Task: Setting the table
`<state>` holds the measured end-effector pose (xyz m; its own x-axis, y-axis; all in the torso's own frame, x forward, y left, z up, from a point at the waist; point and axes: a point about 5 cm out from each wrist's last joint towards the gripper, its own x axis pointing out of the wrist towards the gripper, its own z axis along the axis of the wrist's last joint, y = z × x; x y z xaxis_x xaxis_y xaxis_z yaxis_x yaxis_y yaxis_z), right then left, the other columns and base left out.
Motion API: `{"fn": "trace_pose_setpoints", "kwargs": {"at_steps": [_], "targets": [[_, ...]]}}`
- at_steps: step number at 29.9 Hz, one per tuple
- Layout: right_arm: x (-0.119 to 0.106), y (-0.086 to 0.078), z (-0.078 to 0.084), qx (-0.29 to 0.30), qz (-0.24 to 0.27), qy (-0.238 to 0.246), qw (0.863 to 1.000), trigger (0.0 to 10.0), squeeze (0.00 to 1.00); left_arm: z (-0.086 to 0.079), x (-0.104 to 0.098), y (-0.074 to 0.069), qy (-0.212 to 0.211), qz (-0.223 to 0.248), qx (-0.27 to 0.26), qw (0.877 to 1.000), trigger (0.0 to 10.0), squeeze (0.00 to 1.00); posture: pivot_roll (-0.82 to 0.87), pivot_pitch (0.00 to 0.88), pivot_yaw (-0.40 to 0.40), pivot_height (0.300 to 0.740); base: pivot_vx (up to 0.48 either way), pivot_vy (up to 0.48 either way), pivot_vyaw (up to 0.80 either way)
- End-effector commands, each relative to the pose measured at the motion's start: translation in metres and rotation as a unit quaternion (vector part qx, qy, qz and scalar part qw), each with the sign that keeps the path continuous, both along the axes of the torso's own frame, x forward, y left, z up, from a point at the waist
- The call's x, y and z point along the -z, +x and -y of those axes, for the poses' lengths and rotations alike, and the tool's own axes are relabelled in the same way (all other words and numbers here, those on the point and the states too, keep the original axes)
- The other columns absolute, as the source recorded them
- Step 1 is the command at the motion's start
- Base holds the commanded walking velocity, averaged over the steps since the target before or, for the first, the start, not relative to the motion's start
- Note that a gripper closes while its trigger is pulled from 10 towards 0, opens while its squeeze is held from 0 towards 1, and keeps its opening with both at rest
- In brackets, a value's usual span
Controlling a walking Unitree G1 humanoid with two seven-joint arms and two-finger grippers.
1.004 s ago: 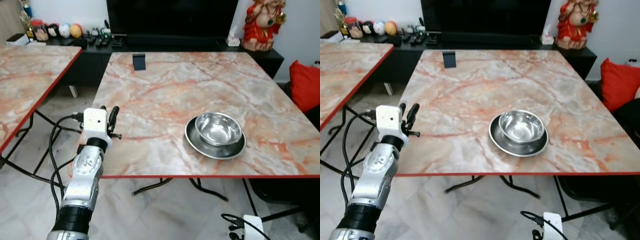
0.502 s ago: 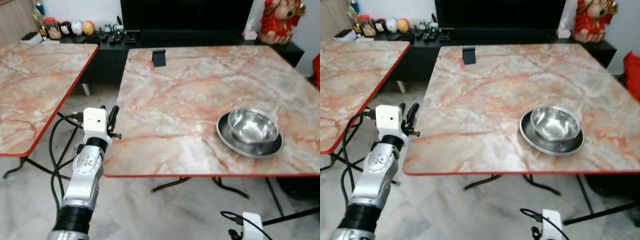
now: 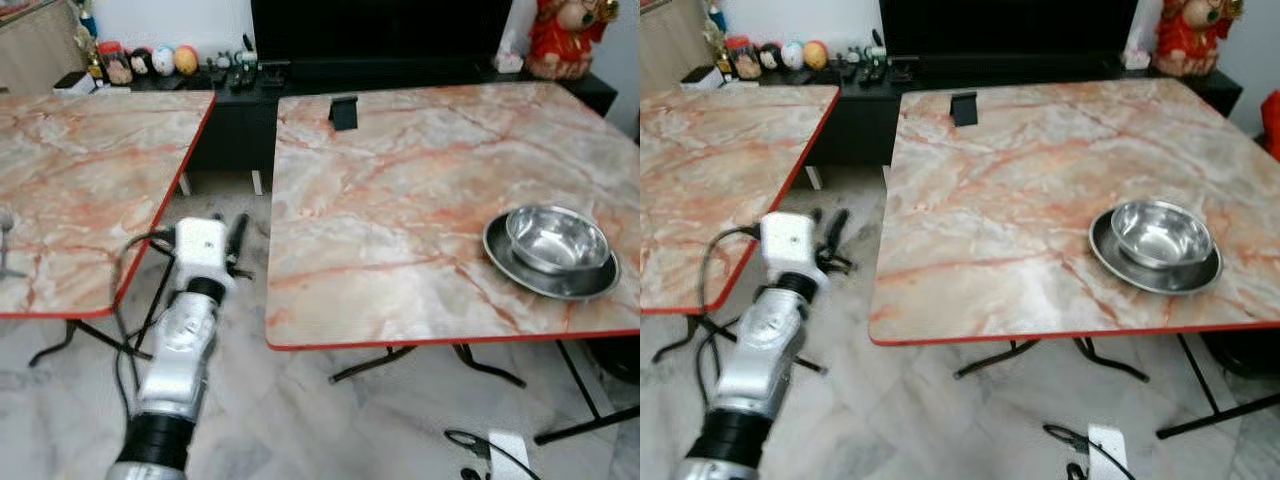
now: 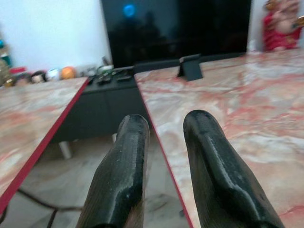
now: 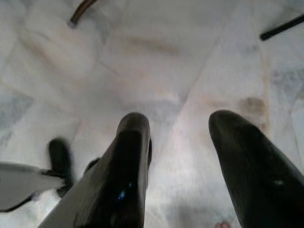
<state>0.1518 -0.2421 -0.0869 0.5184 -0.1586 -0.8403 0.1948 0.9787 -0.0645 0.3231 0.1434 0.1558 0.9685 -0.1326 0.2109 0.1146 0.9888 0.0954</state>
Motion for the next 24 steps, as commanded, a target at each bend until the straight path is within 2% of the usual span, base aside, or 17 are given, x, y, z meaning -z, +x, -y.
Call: {"fn": "trace_pose_setpoints", "kwargs": {"at_steps": [1, 24], "targets": [[-0.0008, 0.0039, -0.0031, -0.003, 0.007, 0.003, 1.0, 10.0, 0.0, -0.0085, -0.0046, -0.0001, 0.009, 0.007, -0.011, 1.0, 10.0, 0.0, 0.12, 0.0, -0.003, 0.727, 0.0, 0.311, 0.0], [-0.0019, 0.006, -0.0021, -0.003, 0.009, 0.001, 1.0, 10.0, 0.0, -0.013, -0.002, -0.0022, 0.009, 0.004, -0.024, 1.0, 10.0, 0.0, 0.12, 0.0, -0.013, 0.727, 0.0, 0.313, 0.0]]}}
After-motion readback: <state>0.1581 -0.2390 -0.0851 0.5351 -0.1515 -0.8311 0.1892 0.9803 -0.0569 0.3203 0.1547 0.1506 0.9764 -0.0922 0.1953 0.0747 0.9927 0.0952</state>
